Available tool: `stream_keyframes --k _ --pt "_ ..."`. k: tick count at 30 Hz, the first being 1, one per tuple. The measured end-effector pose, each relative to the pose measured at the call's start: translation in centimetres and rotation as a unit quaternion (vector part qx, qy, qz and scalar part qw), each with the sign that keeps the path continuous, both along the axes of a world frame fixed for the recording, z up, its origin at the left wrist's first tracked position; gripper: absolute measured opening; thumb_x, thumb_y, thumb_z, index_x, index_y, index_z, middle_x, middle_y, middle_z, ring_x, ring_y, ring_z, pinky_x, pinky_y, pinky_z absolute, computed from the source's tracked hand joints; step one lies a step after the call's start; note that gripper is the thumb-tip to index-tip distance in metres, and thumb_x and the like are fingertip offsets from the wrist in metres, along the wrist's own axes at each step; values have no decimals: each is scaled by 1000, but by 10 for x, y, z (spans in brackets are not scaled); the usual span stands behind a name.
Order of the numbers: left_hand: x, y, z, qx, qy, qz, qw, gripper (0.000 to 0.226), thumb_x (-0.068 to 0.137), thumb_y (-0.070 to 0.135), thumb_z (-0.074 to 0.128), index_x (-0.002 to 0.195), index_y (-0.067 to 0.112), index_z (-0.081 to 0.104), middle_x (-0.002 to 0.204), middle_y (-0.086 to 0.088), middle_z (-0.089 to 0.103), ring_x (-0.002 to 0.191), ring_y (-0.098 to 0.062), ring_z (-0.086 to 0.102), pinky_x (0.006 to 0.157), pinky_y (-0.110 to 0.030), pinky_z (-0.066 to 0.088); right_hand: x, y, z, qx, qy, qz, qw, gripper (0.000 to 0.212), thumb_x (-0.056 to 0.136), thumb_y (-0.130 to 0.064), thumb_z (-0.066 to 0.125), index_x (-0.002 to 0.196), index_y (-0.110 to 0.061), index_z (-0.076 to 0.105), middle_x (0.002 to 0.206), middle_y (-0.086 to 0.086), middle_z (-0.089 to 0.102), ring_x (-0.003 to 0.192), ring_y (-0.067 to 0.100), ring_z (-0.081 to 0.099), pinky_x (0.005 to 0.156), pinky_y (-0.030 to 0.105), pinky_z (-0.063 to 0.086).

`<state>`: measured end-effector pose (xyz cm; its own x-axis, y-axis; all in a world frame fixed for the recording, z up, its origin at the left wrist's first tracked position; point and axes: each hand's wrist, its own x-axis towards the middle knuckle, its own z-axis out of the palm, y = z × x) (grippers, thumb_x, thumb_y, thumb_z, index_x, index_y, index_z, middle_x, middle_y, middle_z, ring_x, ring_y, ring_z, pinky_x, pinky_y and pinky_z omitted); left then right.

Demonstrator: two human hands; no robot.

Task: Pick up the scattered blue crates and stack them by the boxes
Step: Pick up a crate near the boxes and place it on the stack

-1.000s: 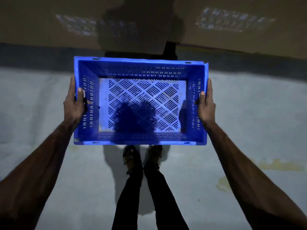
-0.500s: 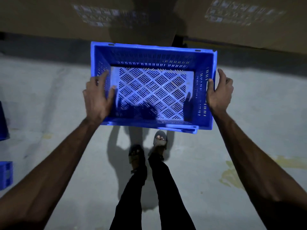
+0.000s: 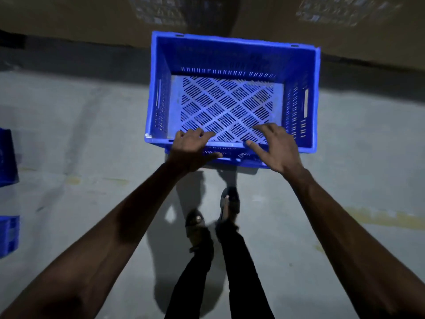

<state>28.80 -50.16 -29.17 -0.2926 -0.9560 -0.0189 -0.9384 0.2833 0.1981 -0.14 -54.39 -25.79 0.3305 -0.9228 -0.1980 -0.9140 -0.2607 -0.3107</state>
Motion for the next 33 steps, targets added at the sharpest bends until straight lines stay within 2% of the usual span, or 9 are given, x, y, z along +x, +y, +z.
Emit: stream_keyframes --k 3,5,9,11,13,18,22,28,33 --pt "4 2 -9 -10 -33 33 999 82 82 90 38 118 22 66 92 -6 65 85 -31 63 80 -43 40 3 3 -11 36 72 54 995 66 93 -72 42 139 -26 53 132 6 57 123 31 53 94 50 45" --pt "2 -2 -15 -13 -16 65 998 77 79 89 45 109 23 69 88 -4 68 83 -30 64 79 -43 40 -2 -2 -23 26 99 71 992 67 93 -73 42 135 -23 57 125 8 61 117 33 56 90 49 46" --pt "3 -5 -27 -181 -11 45 982 62 83 79 62 73 18 67 60 -3 54 55 -28 55 55 -37 40 -16 -14 -38 -17 141 123 982 67 88 -84 31 101 -25 60 89 7 68 85 33 66 64 39 48" --pt "3 -5 -28 -254 -30 44 966 61 82 76 67 68 17 65 55 -2 48 48 -25 49 46 -33 35 -21 -17 -41 -26 144 155 977 71 88 -87 23 91 -24 55 76 8 65 72 33 66 59 36 47" --pt "2 -5 -30 -292 -51 50 954 61 83 75 67 67 16 65 54 -2 47 47 -24 47 45 -32 34 -23 -19 -41 -34 139 174 974 75 88 -88 19 93 -25 58 70 8 63 67 33 65 58 36 48" --pt "5 -14 -24 -273 -40 58 959 62 83 75 67 61 18 58 51 -2 41 46 -24 45 44 -30 30 -20 -23 -34 -63 129 171 975 65 92 -83 28 74 -23 46 54 2 44 51 29 46 53 31 36" --pt "8 -16 -24 -265 -38 48 962 62 82 76 67 62 18 58 51 -2 42 45 -25 44 43 -31 33 -18 -20 -29 -65 122 156 978 61 94 -77 30 71 -21 42 52 -1 37 47 26 38 50 30 33" --pt "12 -19 -23 -216 -27 1 976 62 89 79 52 64 21 52 52 -3 48 47 -28 51 48 -30 29 -18 -5 -45 -56 115 147 981 64 92 -79 21 77 -23 47 66 2 59 58 32 59 54 35 44" --pt "-20 -7 -31 -278 -56 60 957 57 83 77 62 65 23 55 54 -1 44 49 -25 47 49 -34 31 -40 -31 -34 -84 119 189 971 73 88 -82 17 81 -22 57 70 6 65 65 35 65 55 32 33"
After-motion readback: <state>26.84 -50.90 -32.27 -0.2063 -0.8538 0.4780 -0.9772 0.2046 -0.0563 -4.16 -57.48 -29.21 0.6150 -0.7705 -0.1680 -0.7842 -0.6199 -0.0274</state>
